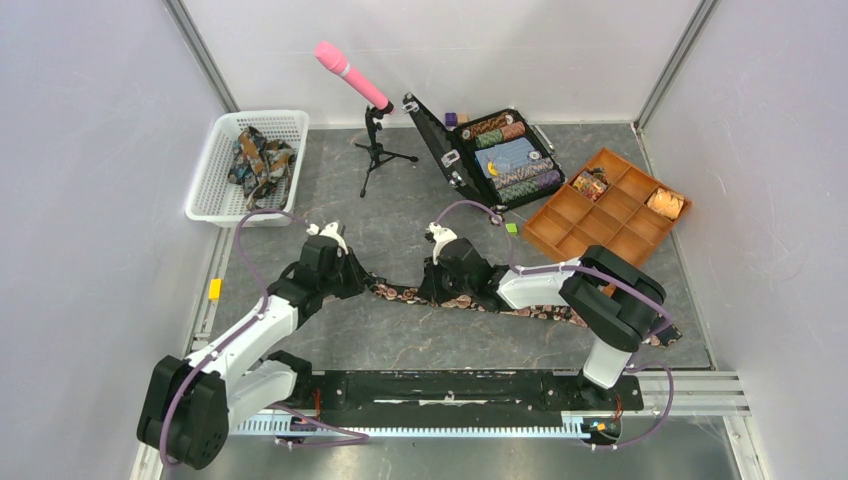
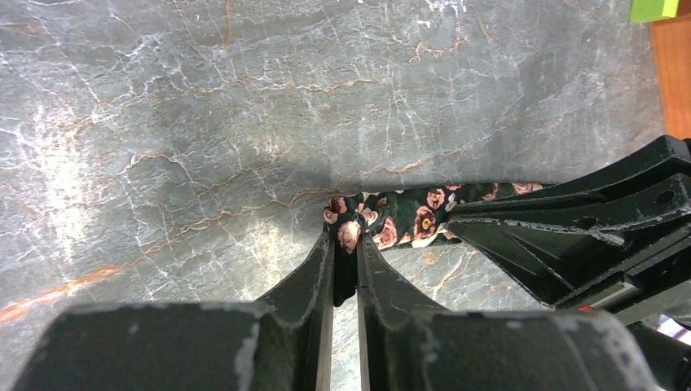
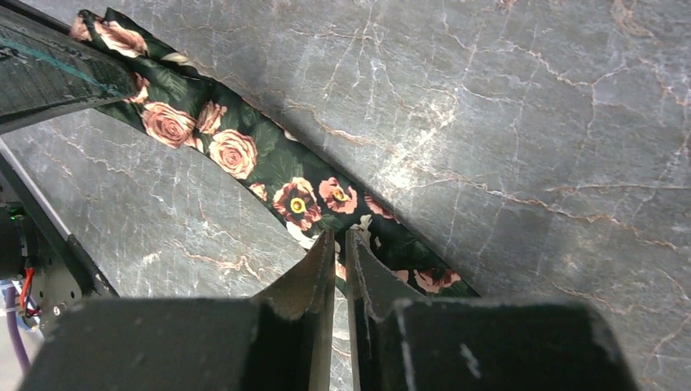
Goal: Roll the ties
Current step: Roll the tie at the center of the board.
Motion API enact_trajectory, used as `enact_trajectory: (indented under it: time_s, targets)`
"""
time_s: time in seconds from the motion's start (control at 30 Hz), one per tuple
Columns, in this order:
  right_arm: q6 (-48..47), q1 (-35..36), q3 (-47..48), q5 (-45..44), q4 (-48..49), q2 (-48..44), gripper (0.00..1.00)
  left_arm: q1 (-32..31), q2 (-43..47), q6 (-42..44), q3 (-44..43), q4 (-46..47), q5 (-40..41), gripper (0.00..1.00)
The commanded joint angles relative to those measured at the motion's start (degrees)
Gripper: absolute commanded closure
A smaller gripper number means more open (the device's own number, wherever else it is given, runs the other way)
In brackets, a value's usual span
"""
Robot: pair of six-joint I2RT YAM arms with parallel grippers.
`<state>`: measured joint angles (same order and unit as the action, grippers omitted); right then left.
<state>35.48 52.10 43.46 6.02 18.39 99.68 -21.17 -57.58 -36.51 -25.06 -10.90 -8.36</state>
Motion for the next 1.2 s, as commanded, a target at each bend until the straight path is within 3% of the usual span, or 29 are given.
enact_trajectory:
  time_s: [0.0,0.73,1.17]
  targets:
    - [-1.5,0.1,-0.4,-2.3,-0.9,-1.8,0.86,-1.4,-0.6,3.2,-2.9,-2.9,3.3,0.89]
    - [-4.5,0.1,-2.0,-4.1,-3.2,-11.4,0.85,-9.7,-7.5,5.9,-11.1,-11.5,15.3,0.94]
    - [-1.5,-0.9,-5.3,-4.6,-5.1,-19.2,0.86,-18.8,-12.0,5.5,-17.2,-19.0,29.8,0.98]
